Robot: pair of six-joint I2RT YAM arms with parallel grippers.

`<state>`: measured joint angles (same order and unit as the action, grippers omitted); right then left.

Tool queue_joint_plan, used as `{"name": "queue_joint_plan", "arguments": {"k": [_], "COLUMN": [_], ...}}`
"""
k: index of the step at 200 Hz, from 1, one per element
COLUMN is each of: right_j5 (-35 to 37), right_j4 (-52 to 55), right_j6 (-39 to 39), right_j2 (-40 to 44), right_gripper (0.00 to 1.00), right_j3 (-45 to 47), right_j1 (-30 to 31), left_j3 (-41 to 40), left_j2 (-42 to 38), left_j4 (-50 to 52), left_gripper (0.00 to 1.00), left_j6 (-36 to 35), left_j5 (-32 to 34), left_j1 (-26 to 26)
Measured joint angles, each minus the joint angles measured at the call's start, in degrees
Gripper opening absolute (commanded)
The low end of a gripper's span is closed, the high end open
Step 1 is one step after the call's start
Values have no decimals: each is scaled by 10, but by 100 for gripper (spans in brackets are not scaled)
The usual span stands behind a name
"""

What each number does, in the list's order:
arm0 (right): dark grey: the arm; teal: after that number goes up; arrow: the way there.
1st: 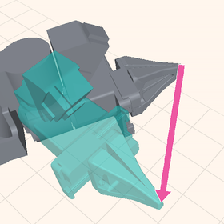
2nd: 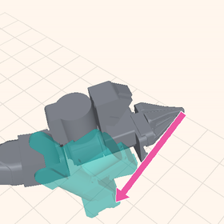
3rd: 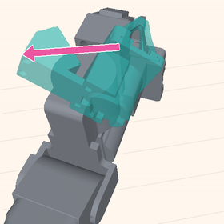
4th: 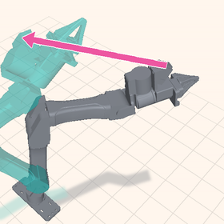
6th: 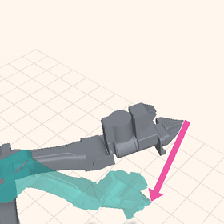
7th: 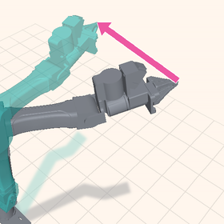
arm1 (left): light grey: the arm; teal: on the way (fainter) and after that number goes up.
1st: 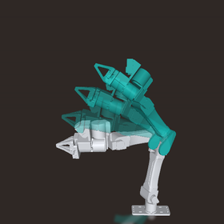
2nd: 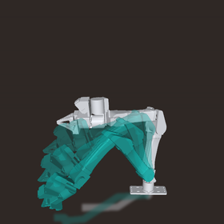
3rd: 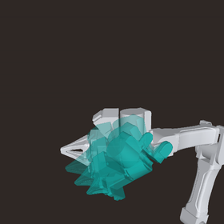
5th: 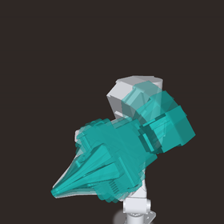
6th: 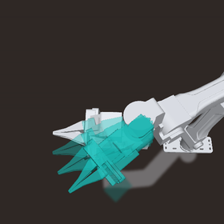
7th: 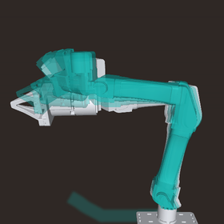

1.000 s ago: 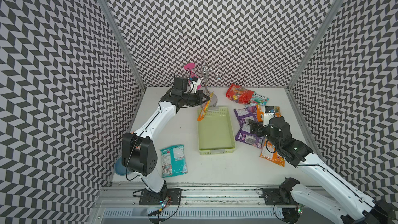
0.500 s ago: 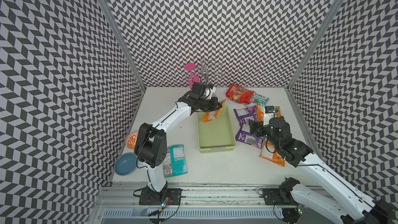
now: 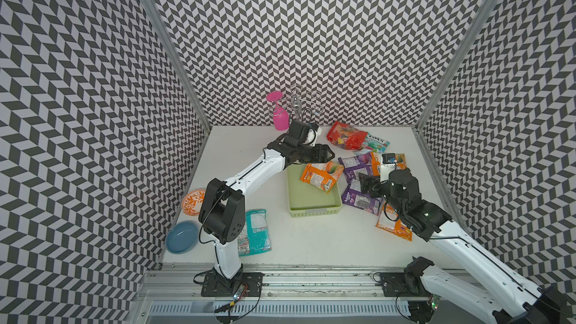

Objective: Put the candies in the basket
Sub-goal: Place the candy in the basket.

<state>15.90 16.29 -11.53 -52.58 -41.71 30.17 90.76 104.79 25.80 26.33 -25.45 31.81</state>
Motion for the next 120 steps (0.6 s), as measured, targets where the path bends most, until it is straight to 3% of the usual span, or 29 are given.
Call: {"name": "queue_joint_plan", "arguments": {"k": [53,91,120], "right_j5": [-55,-80,-105], "right_j4": [5,39,62], "right_j6": [7,-22,-83], "right_j2": [-54,-129,-178], "right_gripper": [92,85,80], "right_j3": [-9,-93,-153], "right_j1": [3,21,39], "left_j3": [-27,-54,-92], "left_j2": [-96,-147,-191], "left_j4": [-1,0,2], "left_gripper": [81,98,99], "left_j6": [-23,-68,-104], "left_j5": [-16,-13,0], "left_j1": [-51,-109,-138]}}
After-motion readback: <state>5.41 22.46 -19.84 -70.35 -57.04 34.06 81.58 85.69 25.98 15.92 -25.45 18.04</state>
